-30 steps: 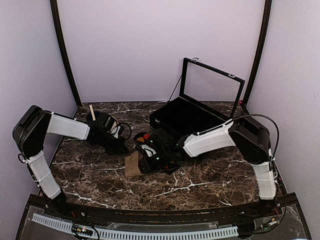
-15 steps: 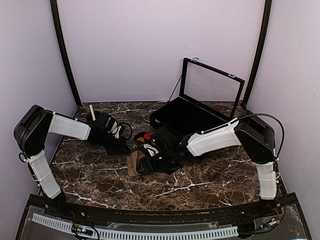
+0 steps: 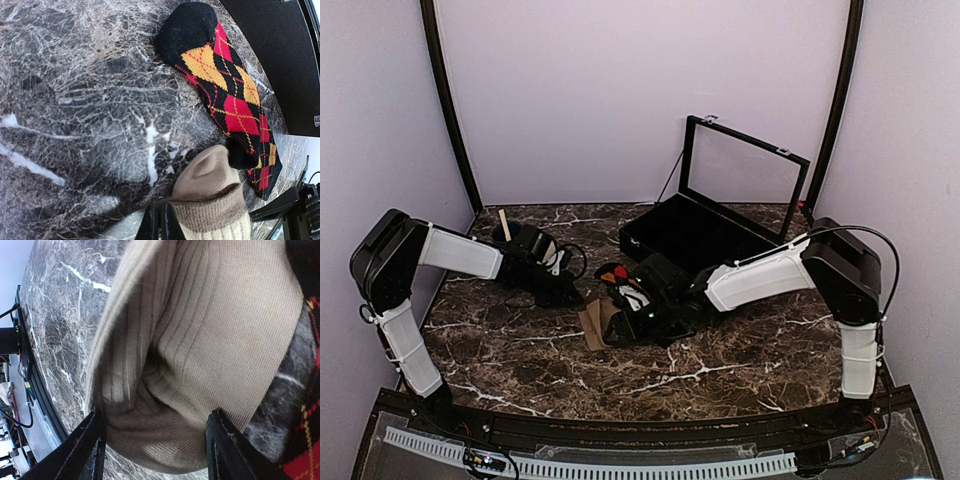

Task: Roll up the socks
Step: Adjust the sock at the center of the board.

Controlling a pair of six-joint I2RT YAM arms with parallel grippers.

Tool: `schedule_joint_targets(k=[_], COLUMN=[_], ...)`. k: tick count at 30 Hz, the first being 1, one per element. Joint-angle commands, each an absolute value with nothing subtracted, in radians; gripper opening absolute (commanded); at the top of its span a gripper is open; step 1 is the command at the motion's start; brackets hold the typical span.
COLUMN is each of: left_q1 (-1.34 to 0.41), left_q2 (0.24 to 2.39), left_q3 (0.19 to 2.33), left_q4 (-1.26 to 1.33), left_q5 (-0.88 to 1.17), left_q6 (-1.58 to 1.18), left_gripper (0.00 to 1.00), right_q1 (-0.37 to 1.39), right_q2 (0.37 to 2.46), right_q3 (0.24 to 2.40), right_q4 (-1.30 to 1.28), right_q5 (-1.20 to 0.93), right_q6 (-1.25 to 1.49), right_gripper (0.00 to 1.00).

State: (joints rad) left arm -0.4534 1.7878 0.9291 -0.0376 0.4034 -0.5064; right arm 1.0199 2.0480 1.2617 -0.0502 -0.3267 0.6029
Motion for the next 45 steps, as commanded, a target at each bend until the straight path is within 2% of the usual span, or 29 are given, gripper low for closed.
schedule_joint_targets(k=[1, 13, 22, 29, 30, 31, 32, 35, 39, 45], left_q1=[-0.451, -0.454, -0.482, -0.516, -0.523, -0.537, -0.54, -0.544, -0.544, -0.545], left_q2=[1.787, 1.796, 1.816, 1.848, 1.852, 1.859, 1.857, 1.84, 1.788, 1.668], left_q3=[0.951, 0.97, 1.025, 1.058, 1.064, 1.074, 1.074, 1.07, 1.044, 0.982], left_q4=[-0.03, 0.008, 0.012, -0.005, -0.013, -0.039, -0.046, -0.069, -0.088, -0.104], left_q5=[0.405, 0.43, 0.473, 0.484, 0.481, 0.463, 0.455, 0.421, 0.366, 0.292], left_q6=[-0.511, -0.528, -0.522, -0.511, -0.507, -0.502, -0.502, -0.507, -0.518, -0.541], left_gripper=[0.0, 0.0, 0.0, 0.0, 0.0, 0.0, 0.01, 0.15, 0.28, 0.43], right_q1=[1.01, 1.009, 1.009, 1.009, 1.009, 1.009, 1.01, 1.011, 1.013, 1.033], right_q2=[2.008, 1.994, 1.982, 1.974, 1.97, 1.967, 1.965, 1.962, 1.968, 1.979], right_q3=[1.215, 1.226, 1.264, 1.243, 1.234, 1.217, 1.213, 1.201, 1.196, 1.204], right_q4=[-0.085, -0.047, -0.12, -0.14, -0.136, -0.131, -0.129, -0.119, -0.113, -0.095], right_q5=[-0.298, -0.386, -0.359, -0.325, -0.323, -0.325, -0.326, -0.333, -0.351, -0.381], right_q6=[0.601, 0.574, 0.535, 0.549, 0.554, 0.56, 0.561, 0.564, 0.564, 0.569], right_gripper=[0.63, 0.64, 0.65, 0.55, 0.53, 0.43, 0.39, 0.29, 0.17, 0.09])
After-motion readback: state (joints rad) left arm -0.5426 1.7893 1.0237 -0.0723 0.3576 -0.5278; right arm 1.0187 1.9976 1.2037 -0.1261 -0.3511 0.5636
